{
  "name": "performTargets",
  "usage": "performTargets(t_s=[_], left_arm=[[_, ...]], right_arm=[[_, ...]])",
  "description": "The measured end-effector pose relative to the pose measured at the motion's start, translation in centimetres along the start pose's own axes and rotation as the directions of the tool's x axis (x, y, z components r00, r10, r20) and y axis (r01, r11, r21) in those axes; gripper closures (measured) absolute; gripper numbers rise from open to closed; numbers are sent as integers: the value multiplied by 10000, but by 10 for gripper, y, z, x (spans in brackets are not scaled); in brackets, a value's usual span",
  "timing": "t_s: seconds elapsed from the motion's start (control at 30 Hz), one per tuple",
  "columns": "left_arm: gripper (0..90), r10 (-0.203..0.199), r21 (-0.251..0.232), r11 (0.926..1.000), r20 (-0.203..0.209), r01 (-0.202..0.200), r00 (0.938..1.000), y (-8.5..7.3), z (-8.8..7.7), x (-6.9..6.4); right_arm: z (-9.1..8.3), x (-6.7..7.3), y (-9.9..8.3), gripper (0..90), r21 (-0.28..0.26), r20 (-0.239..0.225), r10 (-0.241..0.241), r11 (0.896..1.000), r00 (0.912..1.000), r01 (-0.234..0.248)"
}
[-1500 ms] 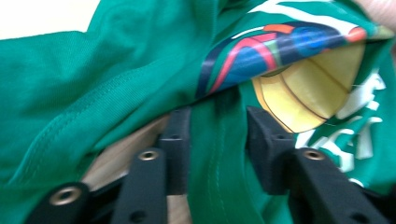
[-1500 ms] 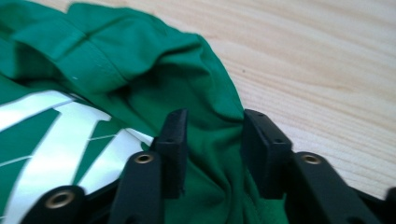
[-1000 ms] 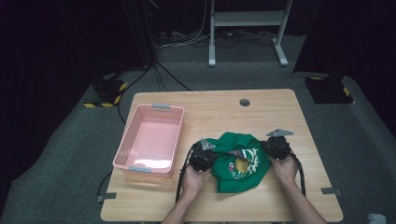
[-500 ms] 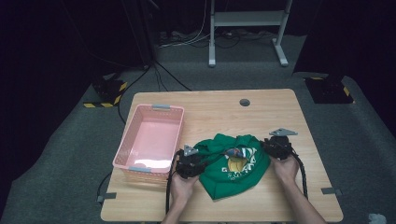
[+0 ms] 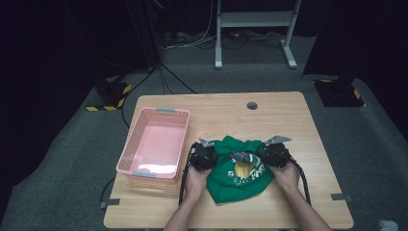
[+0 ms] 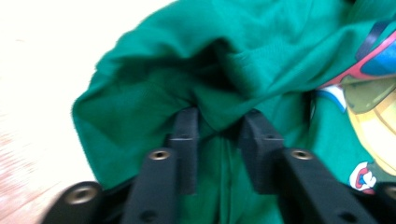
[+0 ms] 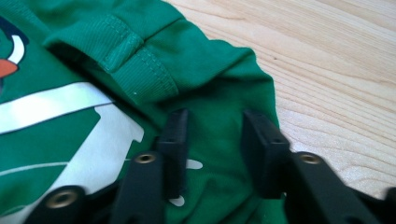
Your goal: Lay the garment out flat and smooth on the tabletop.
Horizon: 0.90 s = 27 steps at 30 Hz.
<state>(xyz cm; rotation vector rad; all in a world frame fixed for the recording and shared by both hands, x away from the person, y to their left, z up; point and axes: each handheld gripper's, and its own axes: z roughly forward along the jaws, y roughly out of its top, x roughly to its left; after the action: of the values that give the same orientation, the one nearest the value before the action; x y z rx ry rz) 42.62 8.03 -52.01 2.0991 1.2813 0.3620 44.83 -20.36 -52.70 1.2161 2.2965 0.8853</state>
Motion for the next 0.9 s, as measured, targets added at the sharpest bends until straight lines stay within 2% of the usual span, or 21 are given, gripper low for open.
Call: performTargets(t_s=[0.13,0.27,0.33,0.5,0.57,0.67,0.7,0.8,0.9], left_arm=[[821,395,242,9989,-103,-392,9992,5,3,-3],[848,551,15,9985,-102,-551,9984,9,-3,-3],[850,456,-177,9988,55,-455,9989,10,-8,-3],[850,318,-768,9966,449,-283,9985,16,-26,0],[851,333,-987,9947,375,-295,9987,19,-34,2],[850,165,-1155,9933,555,-100,9983,21,-43,8],[850,217,-1181,9929,584,-147,9981,22,-45,9],[850,456,-1175,9923,526,-391,9976,25,-44,5],[848,460,-1140,9927,615,-388,9970,27,-39,2]], right_arm=[[0,1,0,779,5,106,-357,9994,9993,357],[-1,1,-1,847,24,141,-489,9988,9987,488],[-2,-1,-1,858,-15,38,-306,9995,9995,306],[-11,-5,0,874,-355,8,-300,9989,9995,300],[-15,-9,0,895,-424,112,-247,9988,9996,252],[-18,-20,-5,900,-350,285,48,9994,9996,-38],[-19,-24,-7,900,-324,327,172,9993,9993,-161],[-22,-30,-10,892,-441,265,382,9983,9989,-370],[-22,-23,-9,803,-688,-163,356,9970,9992,-366]])
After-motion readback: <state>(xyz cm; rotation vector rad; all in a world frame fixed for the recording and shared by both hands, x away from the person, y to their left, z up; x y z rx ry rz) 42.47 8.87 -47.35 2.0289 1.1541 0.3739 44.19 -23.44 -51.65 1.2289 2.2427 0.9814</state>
